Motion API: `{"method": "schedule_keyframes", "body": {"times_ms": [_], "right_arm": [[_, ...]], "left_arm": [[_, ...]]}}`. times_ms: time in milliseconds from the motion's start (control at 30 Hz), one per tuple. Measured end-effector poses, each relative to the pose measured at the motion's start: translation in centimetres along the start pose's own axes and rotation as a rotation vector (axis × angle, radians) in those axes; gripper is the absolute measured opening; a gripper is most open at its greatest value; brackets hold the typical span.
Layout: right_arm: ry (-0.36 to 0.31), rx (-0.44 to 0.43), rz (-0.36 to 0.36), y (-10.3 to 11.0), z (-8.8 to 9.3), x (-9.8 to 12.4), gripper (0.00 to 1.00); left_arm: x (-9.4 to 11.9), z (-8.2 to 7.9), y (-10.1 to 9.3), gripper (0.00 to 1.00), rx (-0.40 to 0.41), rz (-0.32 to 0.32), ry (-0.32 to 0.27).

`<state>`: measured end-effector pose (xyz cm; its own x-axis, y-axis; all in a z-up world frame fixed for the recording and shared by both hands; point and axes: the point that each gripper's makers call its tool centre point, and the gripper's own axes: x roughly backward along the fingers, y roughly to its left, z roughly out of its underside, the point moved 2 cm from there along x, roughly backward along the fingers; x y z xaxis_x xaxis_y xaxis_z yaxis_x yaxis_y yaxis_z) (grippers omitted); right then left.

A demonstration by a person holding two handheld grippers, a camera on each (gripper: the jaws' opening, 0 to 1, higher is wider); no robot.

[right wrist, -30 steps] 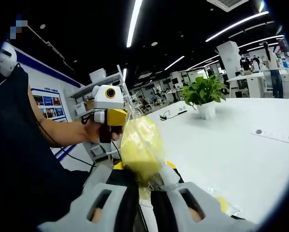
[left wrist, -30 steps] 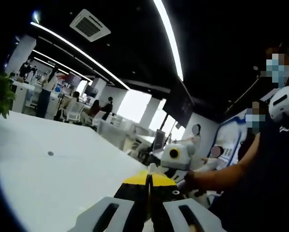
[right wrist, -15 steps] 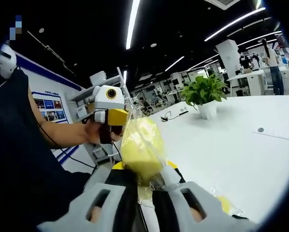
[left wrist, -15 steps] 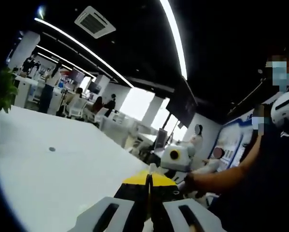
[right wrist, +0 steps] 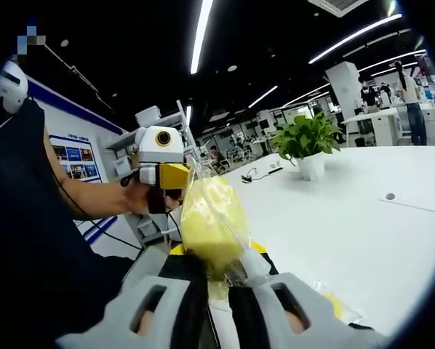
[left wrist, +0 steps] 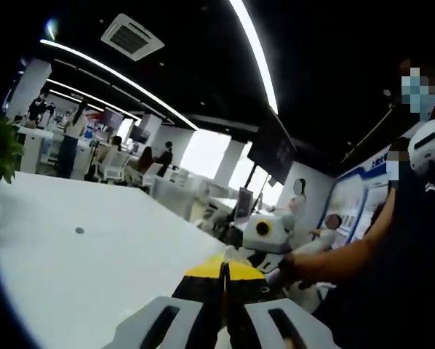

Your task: Compare the silicone blocks by pressing each to a similar depth, holding the contact briefly, and releasing to observe deformation and rebound differences across the visible hardness samples.

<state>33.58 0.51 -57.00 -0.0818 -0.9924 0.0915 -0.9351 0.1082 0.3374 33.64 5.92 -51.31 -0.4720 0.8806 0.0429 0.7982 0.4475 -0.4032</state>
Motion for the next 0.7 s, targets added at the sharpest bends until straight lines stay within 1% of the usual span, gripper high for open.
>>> {"method": "schedule_keyframes", "body": {"times_ms": [100, 200, 333, 400, 433, 467, 500, 533, 567, 600, 633, 667, 700], "right_arm": [[-0.014, 0.004, 0.010, -0.1, -0.1, 0.0, 0.07], [-0.019, -0.023, 0.012, -0.1, -0.1, -0.1, 0.08], [-0.020, 0.004, 0.014, -0.1, -0.5, -0.1, 0.07], [-0.004, -0.016, 0.008, 0.0, -0.6, -0.1, 0.05], [0.029, -0.035, 0.019, 0.1, -0.4, 0.0, 0.03], [0.071, -0.073, 0.033, 0.0, -0.4, 0.1, 0.02], [0.058, -0.056, 0.021, 0.2, -0.8, 0.0, 0.01], [0.029, -0.041, 0.008, 0.3, -1.0, -0.1, 0.01], [0.006, -0.028, 0.010, 0.3, -1.1, -0.1, 0.02], [-0.005, 0.004, 0.054, -0.3, -1.0, -0.2, 0.03], [-0.006, 0.026, 0.054, -0.3, -0.9, -0.2, 0.04], [-0.010, 0.007, 0.054, -0.2, -0.7, -0.3, 0.05], [-0.021, 0.015, 0.068, -0.4, -0.8, -0.3, 0.06]], "left_arm": [[0.0, -0.1, 0.0, 0.00, 0.009, -0.002, -0.007], [0.0, -0.1, 0.1, 0.00, 0.019, -0.005, -0.007], [0.0, -0.4, 0.0, 0.00, 0.021, 0.000, -0.014], [0.1, -0.5, -0.1, 0.00, 0.026, 0.004, -0.016], [0.1, -0.4, -0.1, 0.00, 0.021, 0.000, -0.012], [0.1, -0.3, 0.1, 0.00, 0.009, -0.011, -0.006], [0.2, -0.4, 0.0, 0.00, 0.019, -0.004, -0.013], [0.3, -0.8, -0.2, 0.00, 0.036, 0.013, -0.038], [0.3, -0.8, -0.2, 0.00, 0.033, 0.011, -0.038], [0.2, -0.8, -0.2, 0.00, 0.028, 0.002, -0.034], [0.2, -0.7, 0.0, 0.00, 0.017, -0.012, -0.024], [0.2, -0.7, 0.1, 0.00, 0.017, -0.014, -0.026], [0.2, -0.7, 0.1, 0.00, 0.017, -0.017, -0.026]]}}
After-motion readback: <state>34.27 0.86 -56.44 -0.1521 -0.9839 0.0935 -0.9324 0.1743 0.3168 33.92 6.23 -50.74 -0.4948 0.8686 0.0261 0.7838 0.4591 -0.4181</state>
